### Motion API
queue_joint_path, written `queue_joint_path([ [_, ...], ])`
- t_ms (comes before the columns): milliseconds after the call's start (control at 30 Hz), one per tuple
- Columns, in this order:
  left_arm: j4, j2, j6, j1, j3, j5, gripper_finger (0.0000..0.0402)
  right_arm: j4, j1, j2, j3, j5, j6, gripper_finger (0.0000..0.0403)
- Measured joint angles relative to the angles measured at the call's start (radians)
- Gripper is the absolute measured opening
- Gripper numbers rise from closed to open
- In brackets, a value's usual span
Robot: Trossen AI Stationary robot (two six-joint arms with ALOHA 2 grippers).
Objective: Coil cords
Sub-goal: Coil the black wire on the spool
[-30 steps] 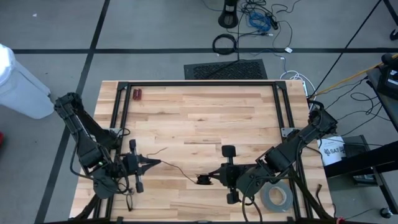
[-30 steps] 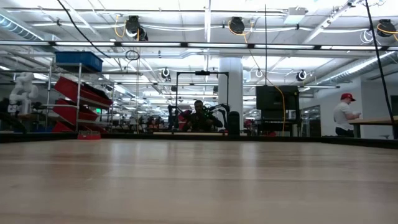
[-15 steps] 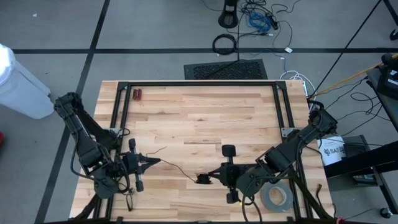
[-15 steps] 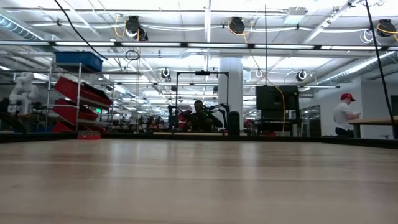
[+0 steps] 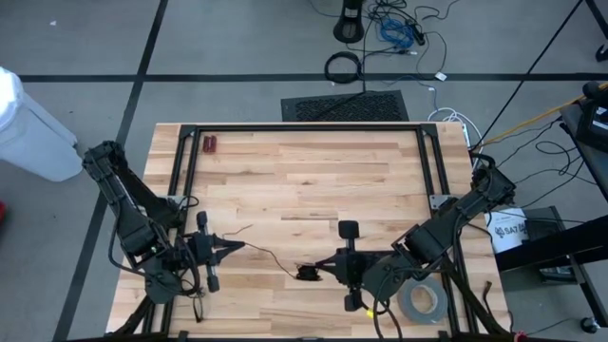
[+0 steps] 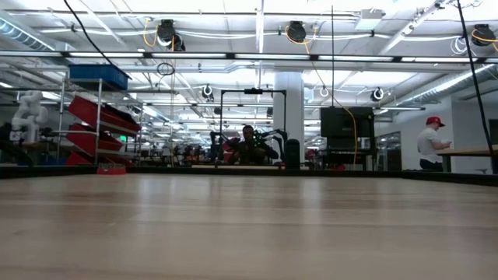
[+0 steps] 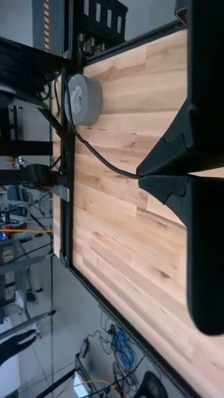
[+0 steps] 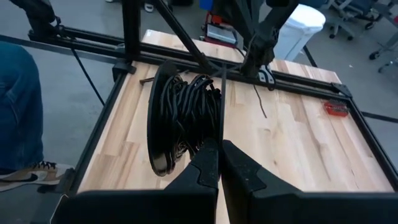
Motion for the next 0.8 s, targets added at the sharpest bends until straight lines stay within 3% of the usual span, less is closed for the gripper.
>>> queue_joint_path([
  [800, -0.026, -0.032, -0.040, 0.000, 0.000, -0.011, 0.0001, -0.010, 0.001, 0.000, 0.000, -0.053, -0.017, 0.0000],
])
